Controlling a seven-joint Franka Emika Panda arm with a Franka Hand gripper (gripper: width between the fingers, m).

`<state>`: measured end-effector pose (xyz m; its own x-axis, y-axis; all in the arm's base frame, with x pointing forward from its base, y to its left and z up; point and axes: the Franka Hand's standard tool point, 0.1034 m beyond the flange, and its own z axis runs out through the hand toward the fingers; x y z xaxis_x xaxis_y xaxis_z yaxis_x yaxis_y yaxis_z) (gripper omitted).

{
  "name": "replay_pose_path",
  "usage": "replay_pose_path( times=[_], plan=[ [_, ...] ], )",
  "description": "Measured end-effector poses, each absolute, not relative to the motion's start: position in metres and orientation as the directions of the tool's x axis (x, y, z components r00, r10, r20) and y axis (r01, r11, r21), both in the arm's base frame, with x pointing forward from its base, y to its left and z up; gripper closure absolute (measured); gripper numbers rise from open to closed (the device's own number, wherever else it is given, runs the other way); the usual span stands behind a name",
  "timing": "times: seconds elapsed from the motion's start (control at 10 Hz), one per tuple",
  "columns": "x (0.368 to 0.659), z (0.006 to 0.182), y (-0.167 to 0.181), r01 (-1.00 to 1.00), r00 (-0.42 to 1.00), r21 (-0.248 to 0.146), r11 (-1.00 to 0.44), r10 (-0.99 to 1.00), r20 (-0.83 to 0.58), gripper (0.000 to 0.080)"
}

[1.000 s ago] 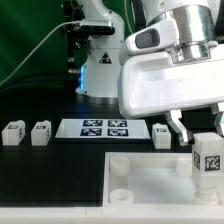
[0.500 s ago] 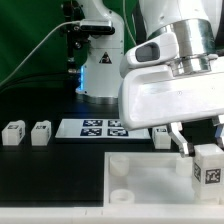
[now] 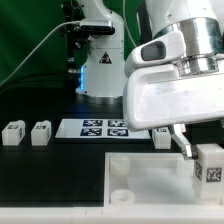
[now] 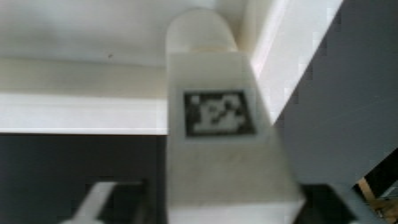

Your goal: Assemble one leg

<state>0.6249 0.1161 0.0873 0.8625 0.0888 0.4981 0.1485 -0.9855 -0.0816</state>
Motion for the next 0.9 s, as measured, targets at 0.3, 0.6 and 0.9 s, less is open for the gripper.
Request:
replay_pose_path(
  times=[0.3, 0.6, 0.9],
  plan=[
    [0.6249, 0.0873, 0.1159, 0.148, 0.863, -0.082, -0.986, 0.089, 0.498, 0.0175],
    [0.6249, 0.0872, 0.1159, 0.148, 0.863, -0.082, -0.986, 0.089, 0.498, 0.0156],
    [0.623, 0.0864, 0.119, 0.143, 0.87, -0.09, -0.986, 0.082, 0.486, 0.015]
  ],
)
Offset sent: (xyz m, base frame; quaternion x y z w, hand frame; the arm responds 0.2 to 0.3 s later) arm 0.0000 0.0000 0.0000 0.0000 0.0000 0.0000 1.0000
